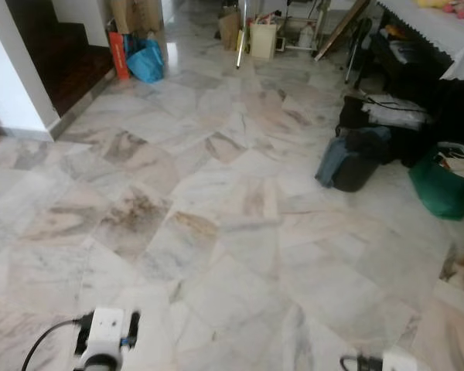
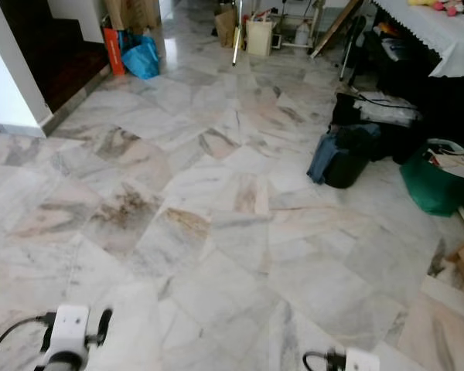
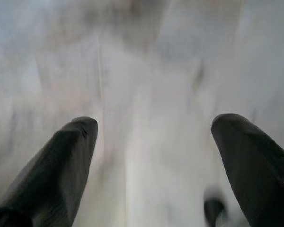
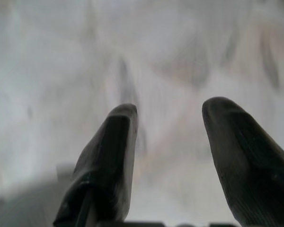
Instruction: Move the pillow to the sofa from floor
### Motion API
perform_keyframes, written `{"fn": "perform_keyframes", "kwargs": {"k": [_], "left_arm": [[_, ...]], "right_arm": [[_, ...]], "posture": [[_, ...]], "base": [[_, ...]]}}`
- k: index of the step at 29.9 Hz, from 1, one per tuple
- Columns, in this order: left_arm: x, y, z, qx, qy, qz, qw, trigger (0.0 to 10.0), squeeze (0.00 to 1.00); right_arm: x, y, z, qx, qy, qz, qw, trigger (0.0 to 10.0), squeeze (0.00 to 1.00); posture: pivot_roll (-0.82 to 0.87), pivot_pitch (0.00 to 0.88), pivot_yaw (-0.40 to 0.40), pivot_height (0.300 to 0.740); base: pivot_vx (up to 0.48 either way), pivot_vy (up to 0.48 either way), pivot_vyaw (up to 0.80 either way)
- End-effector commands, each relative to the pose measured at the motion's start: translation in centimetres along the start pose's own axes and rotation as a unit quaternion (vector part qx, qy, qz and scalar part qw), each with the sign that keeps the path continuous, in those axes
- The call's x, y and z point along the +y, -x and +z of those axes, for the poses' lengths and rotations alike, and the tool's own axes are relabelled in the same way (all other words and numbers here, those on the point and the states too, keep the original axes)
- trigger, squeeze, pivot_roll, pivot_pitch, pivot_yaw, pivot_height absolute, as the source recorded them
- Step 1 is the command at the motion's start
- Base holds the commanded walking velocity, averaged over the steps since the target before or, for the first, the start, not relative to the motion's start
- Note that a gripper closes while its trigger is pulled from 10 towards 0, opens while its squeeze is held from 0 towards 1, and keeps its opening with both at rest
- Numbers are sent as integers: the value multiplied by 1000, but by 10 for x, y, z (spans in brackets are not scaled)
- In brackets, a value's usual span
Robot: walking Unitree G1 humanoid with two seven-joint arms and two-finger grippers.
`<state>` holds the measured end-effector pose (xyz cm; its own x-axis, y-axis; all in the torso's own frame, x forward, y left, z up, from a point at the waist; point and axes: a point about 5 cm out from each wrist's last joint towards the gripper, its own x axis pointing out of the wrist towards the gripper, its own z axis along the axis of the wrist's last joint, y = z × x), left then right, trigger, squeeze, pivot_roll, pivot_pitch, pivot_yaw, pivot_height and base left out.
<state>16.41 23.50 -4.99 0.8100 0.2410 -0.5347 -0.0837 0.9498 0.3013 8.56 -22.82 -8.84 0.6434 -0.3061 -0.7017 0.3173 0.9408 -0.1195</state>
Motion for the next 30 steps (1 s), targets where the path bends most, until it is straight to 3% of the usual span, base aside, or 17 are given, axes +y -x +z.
{"fn": "perform_keyframes", "kwargs": {"k": [1,4,7,10,15,23,30], "left_arm": [[-2,10,-34,82,5,-13,997,10000,0],[-2,20,-59,146,-12,-23,989,10000,0],[0,23,-68,172,-7,-17,985,10000,0],[2,29,-81,211,-14,-17,977,10000,0],[0,33,-88,232,3,-20,973,10000,0],[-11,39,-95,260,2,-44,965,10000,0],[-16,43,-100,270,25,-59,961,10000,0]], "right_arm": [[-1,7,-20,52,14,-4,999,10000,0],[0,15,-42,102,9,-9,995,10000,0],[-7,21,-53,131,-4,-13,991,10000,0],[-20,26,-67,196,-30,-17,980,10000,0],[-31,26,-67,201,-22,-28,979,10000,0],[-29,21,-61,199,-25,1,980,10000,0],[-40,29,-69,226,-1,6,974,10000,0]], "posture": [[39,0,-36,740],[31,0,-36,740],[26,0,-34,740],[30,0,-36,740],[35,0,-40,740],[29,0,-41,740],[40,0,-47,740]], "base": [[0,0,0],[0,0,0],[0,0,0],[0,0,0],[0,0,0],[0,0,0],[0,0,0]]}}
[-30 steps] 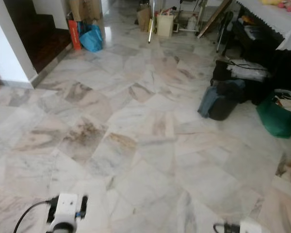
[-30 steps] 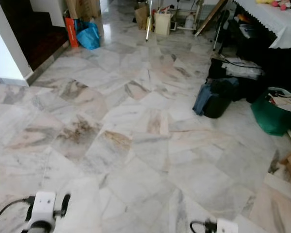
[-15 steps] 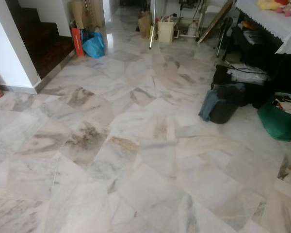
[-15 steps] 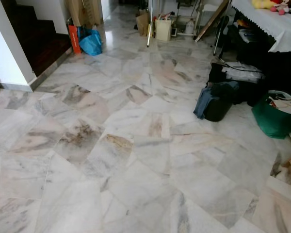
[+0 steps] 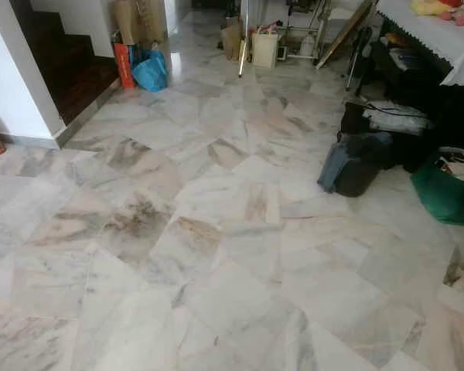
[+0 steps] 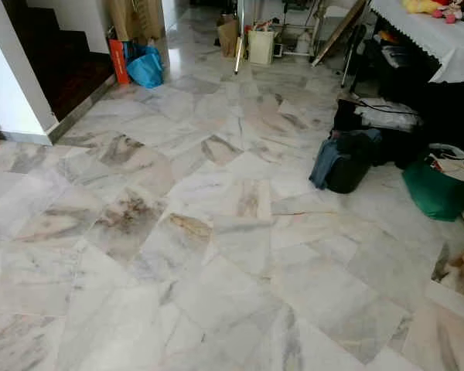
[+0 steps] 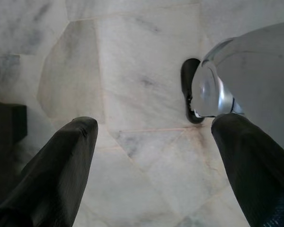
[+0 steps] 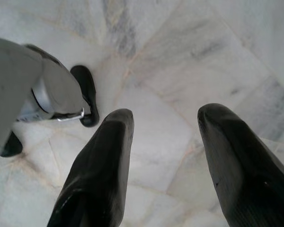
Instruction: Move the pillow to the sofa from floor
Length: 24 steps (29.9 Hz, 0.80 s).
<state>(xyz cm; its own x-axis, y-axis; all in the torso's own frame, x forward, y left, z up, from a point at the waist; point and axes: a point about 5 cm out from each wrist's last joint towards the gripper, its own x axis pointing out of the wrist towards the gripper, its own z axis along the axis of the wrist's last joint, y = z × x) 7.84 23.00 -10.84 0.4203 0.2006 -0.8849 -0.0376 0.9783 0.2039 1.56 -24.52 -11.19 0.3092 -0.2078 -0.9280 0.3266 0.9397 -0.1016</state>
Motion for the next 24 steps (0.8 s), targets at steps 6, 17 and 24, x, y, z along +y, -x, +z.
{"fn": "perform_keyframes", "kwargs": {"k": [6,17,24], "left_arm": [[-6,1,-8,19,-26,-25,999,10000,0],[2,2,-10,29,-66,-9,997,10000,0],[14,2,-11,34,-51,24,998,10000,0]], "right_arm": [[-17,5,-12,28,1,-10,1000,10000,0],[0,2,-7,5,7,14,1000,10000,0],[4,2,-5,-6,19,25,999,10000,0]], "posture": [[28,0,-43,740],[33,0,-28,740],[39,0,-22,740]], "base": [[0,0,0],[0,0,0],[0,0,66]]}}
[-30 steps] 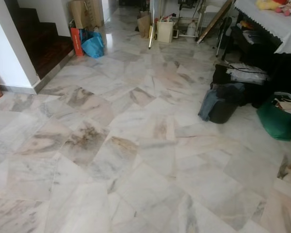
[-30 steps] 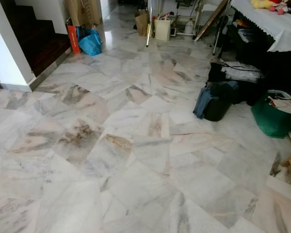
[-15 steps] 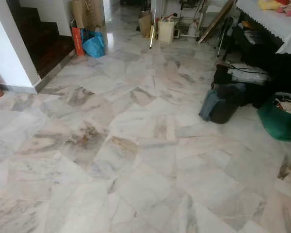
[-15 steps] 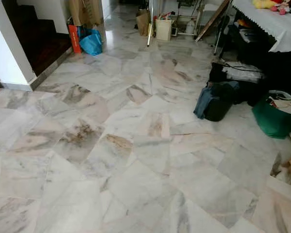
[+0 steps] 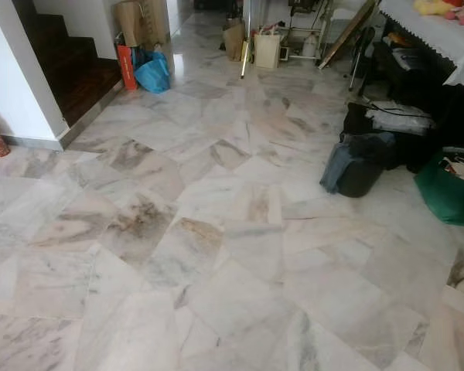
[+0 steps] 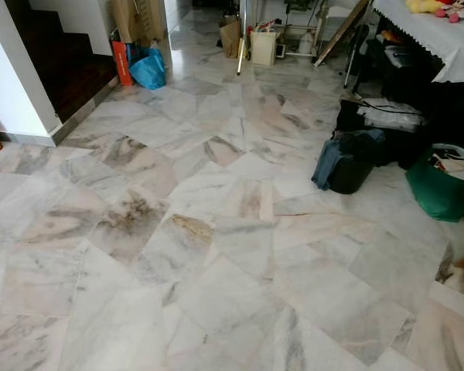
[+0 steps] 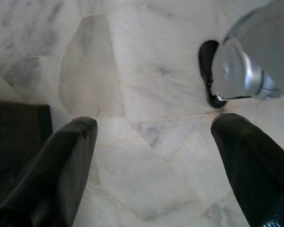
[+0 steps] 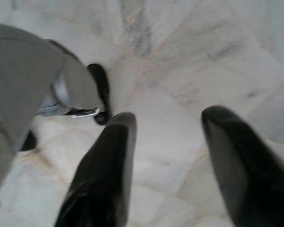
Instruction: Move the pillow to the sofa from floor
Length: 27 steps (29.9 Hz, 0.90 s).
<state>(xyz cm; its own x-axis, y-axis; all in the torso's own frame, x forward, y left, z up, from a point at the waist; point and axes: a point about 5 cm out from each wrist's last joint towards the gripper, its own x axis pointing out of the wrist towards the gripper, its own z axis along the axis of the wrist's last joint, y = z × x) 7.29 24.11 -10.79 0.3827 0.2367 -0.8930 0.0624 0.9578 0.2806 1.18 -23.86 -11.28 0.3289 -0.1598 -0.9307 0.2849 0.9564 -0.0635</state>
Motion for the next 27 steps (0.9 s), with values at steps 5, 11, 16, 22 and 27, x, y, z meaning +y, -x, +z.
{"fn": "perform_keyframes", "kwargs": {"k": [5,11,16,22,27], "left_arm": [[4,0,-3,10,13,9,1000,10000,0],[4,0,-3,13,6,7,1000,10000,0],[3,0,-4,16,7,4,1000,10000,0],[-1,-1,6,-2,9,4,1000,10000,0],[-2,-1,4,1,9,2,1000,10000,0]], "right_arm": [[-2,1,-1,-4,-5,-6,1000,10000,0],[2,1,-1,-6,1,3,1000,10000,0],[3,1,-1,-6,1,10,1000,10000,0],[4,0,0,-7,6,16,1000,10000,0],[4,0,1,-8,8,18,1000,10000,0]], "posture": [[39,0,-18,740],[42,0,-15,740],[42,0,-15,740],[45,0,-19,740],[48,0,-20,740]], "base": [[0,0,656],[0,0,770],[0,0,776],[0,0,793],[0,0,800]]}}
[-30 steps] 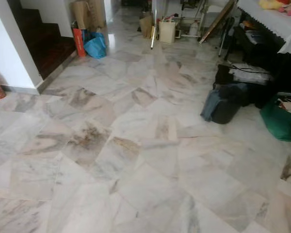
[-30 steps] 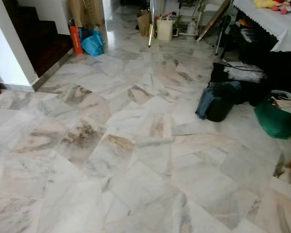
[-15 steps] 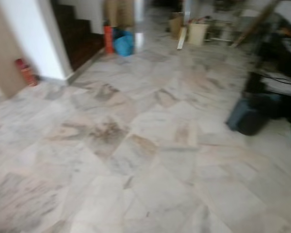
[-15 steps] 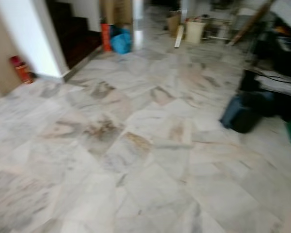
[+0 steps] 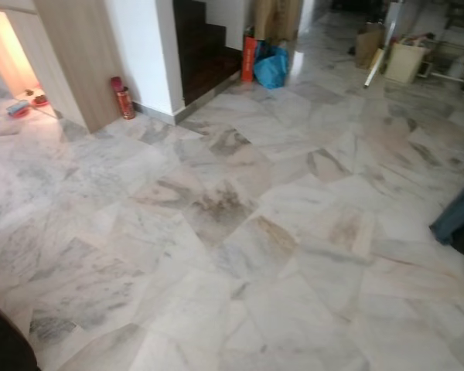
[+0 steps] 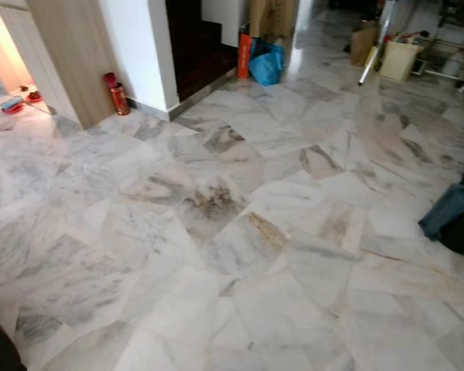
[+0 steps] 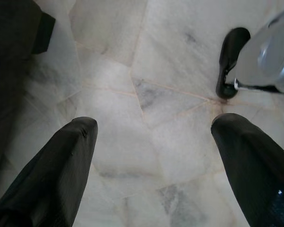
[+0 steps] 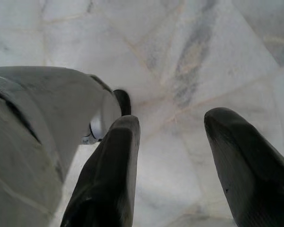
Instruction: Move the pillow to the sofa from floor
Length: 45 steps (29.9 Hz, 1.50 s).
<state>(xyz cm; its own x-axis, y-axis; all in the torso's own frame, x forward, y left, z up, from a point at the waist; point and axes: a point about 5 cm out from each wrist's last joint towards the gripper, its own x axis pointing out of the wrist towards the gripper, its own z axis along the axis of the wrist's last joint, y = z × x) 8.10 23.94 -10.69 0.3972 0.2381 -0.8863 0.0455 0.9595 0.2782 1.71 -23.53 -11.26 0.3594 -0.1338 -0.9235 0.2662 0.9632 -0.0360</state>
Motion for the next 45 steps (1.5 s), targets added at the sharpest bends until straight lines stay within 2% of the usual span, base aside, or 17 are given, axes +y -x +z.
{"fn": "perform_keyframes", "kwargs": {"k": [1,11,45], "left_arm": [[-2,1,-5,9,1,0,1000,10000,0],[-7,2,-9,15,3,-6,1000,10000,0],[-5,1,-5,8,11,2,1000,10000,0]], "right_arm": [[0,1,-3,4,5,2,1000,10000,0],[1,0,-2,2,2,6,1000,10000,0],[1,0,0,1,-3,13,1000,10000,0]], "posture": [[50,0,-21,740],[48,0,-22,740],[55,0,-21,740]], "base": [[0,0,800],[0,0,800],[0,0,800]]}}
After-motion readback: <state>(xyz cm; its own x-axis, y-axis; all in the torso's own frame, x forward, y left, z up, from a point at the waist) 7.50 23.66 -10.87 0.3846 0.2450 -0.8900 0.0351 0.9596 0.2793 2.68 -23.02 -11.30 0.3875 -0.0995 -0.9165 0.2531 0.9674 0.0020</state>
